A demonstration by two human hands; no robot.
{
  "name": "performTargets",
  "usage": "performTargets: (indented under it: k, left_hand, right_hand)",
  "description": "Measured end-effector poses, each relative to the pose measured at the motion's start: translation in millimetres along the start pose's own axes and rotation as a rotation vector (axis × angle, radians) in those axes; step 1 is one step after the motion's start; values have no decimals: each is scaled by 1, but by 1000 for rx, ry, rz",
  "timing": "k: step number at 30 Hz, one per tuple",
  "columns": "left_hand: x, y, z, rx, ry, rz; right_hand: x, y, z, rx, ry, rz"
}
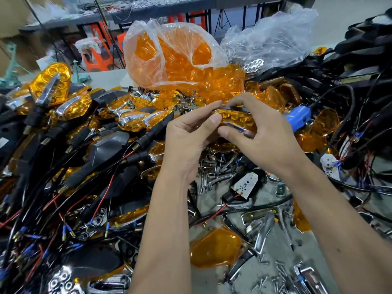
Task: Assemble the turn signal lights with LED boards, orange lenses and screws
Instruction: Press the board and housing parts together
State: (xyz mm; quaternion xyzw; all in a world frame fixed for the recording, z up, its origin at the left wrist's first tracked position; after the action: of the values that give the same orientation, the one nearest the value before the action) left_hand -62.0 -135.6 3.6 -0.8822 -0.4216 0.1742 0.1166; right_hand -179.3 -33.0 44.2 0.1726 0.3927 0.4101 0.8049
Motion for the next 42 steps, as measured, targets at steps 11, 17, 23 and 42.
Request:
performTargets:
  k: [11,17,23,42]
  left_hand:
    - [4,4,-15,-88,-120,66]
    - [4,-1,-23,-75,-186,55]
    - [7,-3,-20,-3,-187,4]
    - [8,-5,-9,-22,-65,128]
  right_hand:
    - [-2,-7,4,-175,46,26]
    - [0,6,15,-88,121,-74]
    - [0,7,20,-16,99,-85]
    - [17,-59,-23,-849,-613,329]
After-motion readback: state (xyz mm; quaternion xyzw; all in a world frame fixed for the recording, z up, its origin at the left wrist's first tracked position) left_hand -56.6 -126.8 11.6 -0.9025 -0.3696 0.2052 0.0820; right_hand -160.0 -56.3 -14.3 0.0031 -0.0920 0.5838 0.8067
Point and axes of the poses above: each hand's wrist, its own x-axis away from the middle knuckle, its own y-axis out of the back of the hand, z = x × y, the point moved 10 cm from there along -x, towards the middle knuckle, and after that the axes turned 1 degree about y, right-handed, at the moved point
